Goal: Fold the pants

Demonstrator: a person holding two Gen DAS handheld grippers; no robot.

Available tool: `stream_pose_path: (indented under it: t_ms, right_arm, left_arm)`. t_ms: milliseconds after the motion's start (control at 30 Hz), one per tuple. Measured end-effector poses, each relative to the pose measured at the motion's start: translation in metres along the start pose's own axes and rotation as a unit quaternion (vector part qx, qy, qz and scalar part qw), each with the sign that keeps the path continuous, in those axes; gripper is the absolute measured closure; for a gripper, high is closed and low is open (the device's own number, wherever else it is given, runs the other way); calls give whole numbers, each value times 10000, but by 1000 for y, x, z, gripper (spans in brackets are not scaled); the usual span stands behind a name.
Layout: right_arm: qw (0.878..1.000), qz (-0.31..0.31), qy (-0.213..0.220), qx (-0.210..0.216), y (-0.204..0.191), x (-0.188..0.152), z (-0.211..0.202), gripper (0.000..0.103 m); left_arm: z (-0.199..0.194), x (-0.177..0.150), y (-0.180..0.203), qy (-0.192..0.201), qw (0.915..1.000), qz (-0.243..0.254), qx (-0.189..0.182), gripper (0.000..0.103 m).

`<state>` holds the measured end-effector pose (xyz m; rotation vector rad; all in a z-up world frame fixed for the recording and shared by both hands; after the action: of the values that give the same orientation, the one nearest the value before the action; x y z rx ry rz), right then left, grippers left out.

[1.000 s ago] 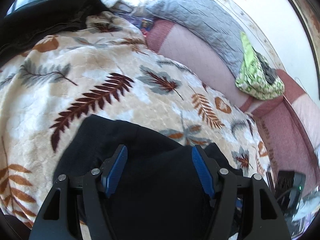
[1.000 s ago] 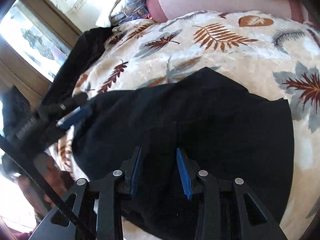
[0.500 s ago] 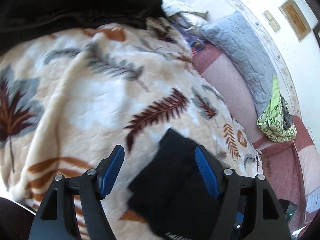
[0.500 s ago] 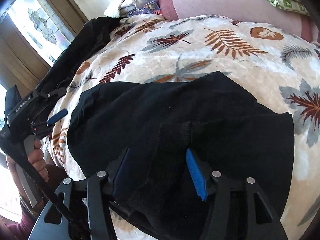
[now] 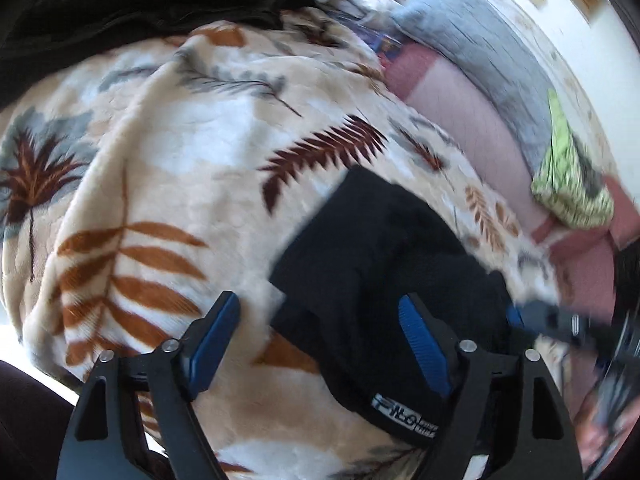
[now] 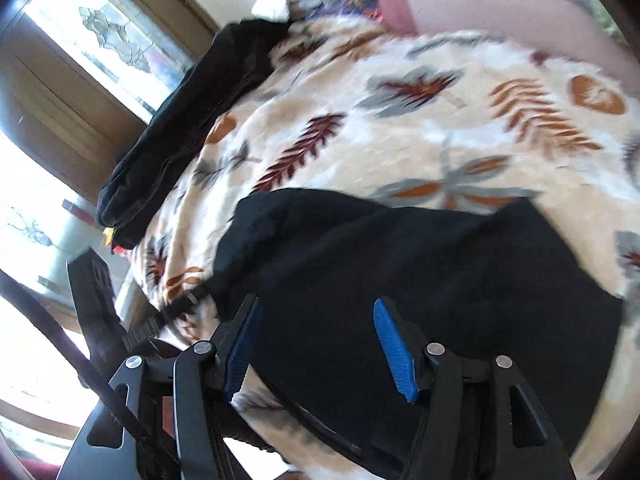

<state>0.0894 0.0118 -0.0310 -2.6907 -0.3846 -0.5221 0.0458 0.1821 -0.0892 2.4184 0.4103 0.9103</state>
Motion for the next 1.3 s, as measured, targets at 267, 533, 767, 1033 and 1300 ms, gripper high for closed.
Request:
stream_pose_path:
  t_ms: [267, 533, 767, 1033, 1300]
  right_arm:
    - [9938, -463, -999, 182, -48, 51, 49, 39]
    - [9740, -704, -2094, -506, -79, 82, 98, 34]
    - [9260, -1797, -2786, -1809, -126, 78, 151, 18]
    - [8506, -3014, -3212, -2872, -149, 57, 185, 17]
    - [8490, -3600, -2636, -2832, -139, 44, 148, 63]
  left_arm:
    - [20, -23, 34, -61, 9866, 1329, 941, 22]
    - [28, -22, 35, -63, 9841, 1362, 1142, 14]
    - [32, -25, 38, -16, 9798, 1496, 1329, 13]
    - [32, -32, 53, -150, 9787, 1740, 1079, 50]
    - [23, -38, 79, -29, 9718, 2180, 899, 72]
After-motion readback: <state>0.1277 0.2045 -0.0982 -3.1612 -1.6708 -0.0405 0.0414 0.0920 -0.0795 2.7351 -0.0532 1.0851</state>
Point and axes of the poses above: each gripper's, at about its wrist camera, not at the fingertips, and z roughly the way its jaws point, y to its right, x to its top, the point moved 5 cm from there along z, roughly the way its jaws point, and after that the axes turned 12 degrees about -x, right-handed, at the moved point
